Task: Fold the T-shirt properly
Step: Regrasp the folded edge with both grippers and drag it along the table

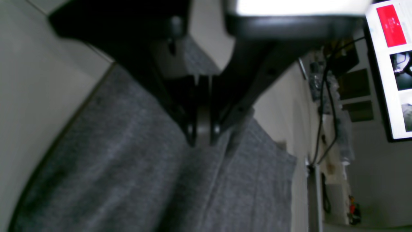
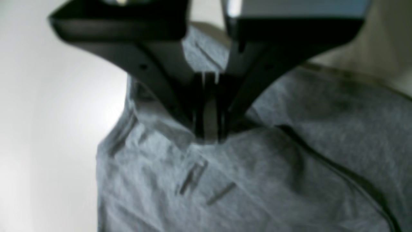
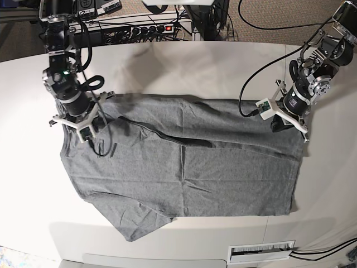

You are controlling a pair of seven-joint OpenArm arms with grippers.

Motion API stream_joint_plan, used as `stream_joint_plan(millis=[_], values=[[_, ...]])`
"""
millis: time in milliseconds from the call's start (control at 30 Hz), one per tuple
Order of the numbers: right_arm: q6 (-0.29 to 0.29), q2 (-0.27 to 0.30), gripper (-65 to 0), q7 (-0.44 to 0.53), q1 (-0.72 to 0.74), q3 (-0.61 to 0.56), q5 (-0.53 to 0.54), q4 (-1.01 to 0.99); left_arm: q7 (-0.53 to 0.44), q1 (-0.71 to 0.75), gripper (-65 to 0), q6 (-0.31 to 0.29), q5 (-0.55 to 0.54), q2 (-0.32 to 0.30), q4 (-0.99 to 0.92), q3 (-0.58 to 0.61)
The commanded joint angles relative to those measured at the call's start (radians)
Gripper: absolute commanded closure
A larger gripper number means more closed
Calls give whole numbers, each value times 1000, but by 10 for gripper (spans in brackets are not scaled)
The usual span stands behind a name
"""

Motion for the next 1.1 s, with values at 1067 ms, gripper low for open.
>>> stream_joint_plan(millis=[1067], values=[[149,14,0,-100,64,-54,-51,-183,-71,-184,0,-519,-293,-8,-390,-9]])
